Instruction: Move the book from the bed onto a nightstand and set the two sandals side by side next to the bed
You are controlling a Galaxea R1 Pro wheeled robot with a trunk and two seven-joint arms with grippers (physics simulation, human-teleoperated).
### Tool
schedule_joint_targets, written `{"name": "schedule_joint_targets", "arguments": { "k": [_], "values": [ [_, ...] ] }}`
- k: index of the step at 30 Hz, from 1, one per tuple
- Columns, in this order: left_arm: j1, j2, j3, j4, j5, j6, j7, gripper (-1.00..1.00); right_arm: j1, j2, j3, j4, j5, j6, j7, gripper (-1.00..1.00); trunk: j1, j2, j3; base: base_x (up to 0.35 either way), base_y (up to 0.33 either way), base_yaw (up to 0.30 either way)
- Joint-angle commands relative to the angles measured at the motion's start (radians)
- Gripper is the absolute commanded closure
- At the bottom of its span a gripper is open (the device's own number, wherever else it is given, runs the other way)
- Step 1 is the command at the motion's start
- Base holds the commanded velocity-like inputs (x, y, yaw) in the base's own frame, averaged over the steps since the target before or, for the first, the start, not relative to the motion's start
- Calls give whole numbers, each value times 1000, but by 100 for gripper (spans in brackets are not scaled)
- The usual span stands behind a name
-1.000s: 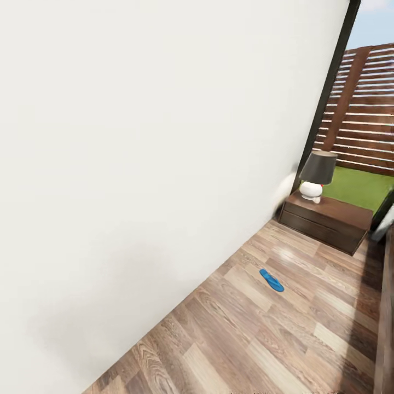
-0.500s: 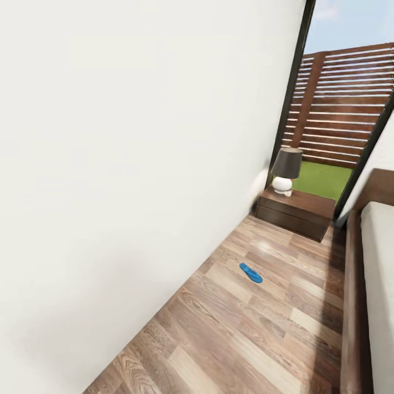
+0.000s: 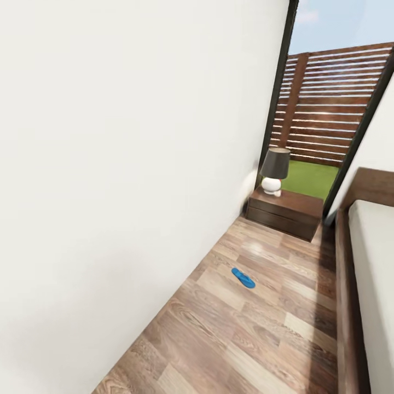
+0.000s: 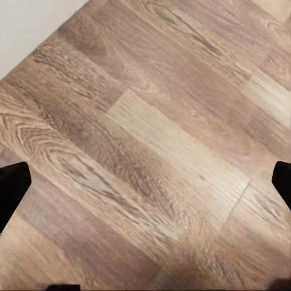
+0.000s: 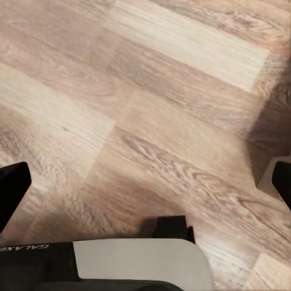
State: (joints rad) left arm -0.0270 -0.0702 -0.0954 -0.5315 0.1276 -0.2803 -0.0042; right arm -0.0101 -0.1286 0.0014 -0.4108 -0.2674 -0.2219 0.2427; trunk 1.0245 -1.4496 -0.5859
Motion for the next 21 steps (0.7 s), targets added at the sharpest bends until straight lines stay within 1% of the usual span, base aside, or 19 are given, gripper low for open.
{"name": "schedule_joint_targets", "arguments": {
  "k": [1, 7, 10, 18, 21],
  "values": [
    [-1, 1, -4, 1, 10, -3, 0, -100, -1, 0, 0, 1, -11, -2, 7, -100, 1, 0, -1, 323, 0, -5],
    [-1, 0, -4, 1, 10, -3, 0, -100, -1, 0, 0, 1, -11, -2, 7, -100, 1, 0, -1, 308, 0, -2],
    [-1, 0, -4, 1, 10, -3, 0, -100, -1, -1, 0, 1, -11, -2, 7, -100, 1, 0, -1, 222, 0, 0],
    [-1, 1, -4, 1, 10, -3, 0, -100, -1, -1, 0, 1, -12, -2, 8, -100, 1, 0, -1, 47, 0, -1],
    [-1, 0, -4, 1, 10, -3, 0, -100, -1, -2, 0, 1, -12, -2, 9, -100, 1, 0, -1, 8, 0, -61]
  ]
}}
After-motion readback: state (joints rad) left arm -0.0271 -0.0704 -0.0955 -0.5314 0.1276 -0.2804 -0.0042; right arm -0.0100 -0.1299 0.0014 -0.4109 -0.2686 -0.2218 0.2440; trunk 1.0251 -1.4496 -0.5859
